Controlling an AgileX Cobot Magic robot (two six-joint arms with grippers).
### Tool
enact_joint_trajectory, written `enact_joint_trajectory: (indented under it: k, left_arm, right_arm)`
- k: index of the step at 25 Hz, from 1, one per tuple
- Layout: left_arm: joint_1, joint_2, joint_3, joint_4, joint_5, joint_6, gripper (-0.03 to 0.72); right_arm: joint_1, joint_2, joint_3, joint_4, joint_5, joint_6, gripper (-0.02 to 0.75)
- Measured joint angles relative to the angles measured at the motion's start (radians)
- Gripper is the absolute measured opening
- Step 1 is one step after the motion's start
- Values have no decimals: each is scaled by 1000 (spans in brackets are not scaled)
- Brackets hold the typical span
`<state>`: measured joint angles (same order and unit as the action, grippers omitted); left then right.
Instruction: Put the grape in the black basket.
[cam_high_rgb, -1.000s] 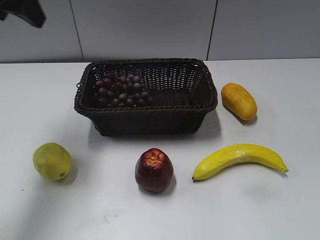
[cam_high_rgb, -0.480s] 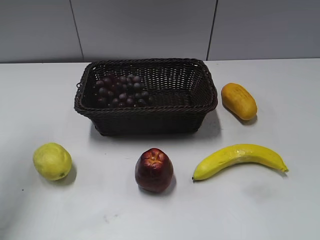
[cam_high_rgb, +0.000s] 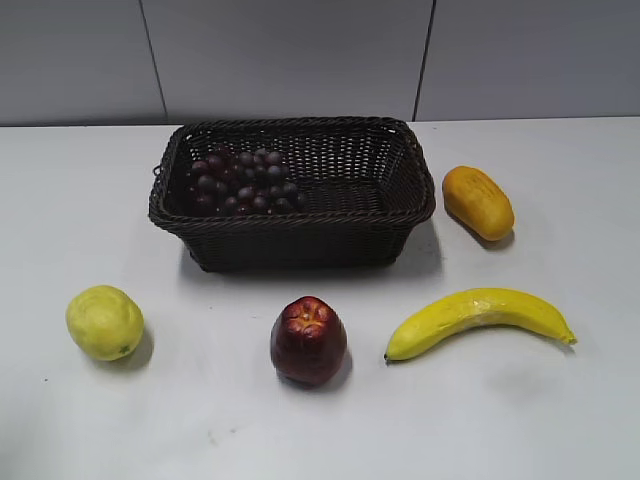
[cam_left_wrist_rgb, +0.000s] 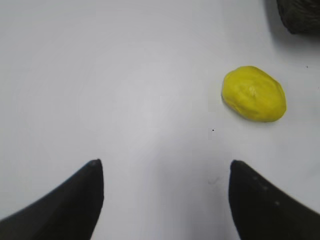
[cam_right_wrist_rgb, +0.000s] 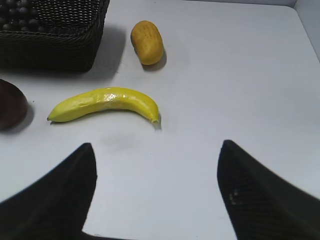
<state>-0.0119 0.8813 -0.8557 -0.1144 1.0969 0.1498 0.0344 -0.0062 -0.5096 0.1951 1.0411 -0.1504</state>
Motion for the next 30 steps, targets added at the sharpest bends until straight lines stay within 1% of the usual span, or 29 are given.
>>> enact_joint_trajectory:
  k: [2, 8, 14, 18, 25, 30]
  left_arm:
    - [0, -105, 77, 1, -22, -4, 577]
    - [0, -445, 255, 6, -45, -9, 575]
    - [0, -700, 354, 24, -32, -9, 575]
    - [0, -769, 372, 59, -17, -10, 575]
    - [0, -774, 372, 61, -17, -10, 574]
    - [0, -807, 374, 61, -19, -11, 544]
  right_arm:
    - [0, 0, 0, 0, 0, 0, 572]
    - [0, 0, 0, 0, 0, 0, 572]
    - [0, 0, 0, 0, 0, 0, 572]
    - [0, 0, 0, 0, 0, 0, 572]
    - [0, 0, 0, 0, 0, 0, 572]
    - [0, 0, 0, 0, 0, 0, 572]
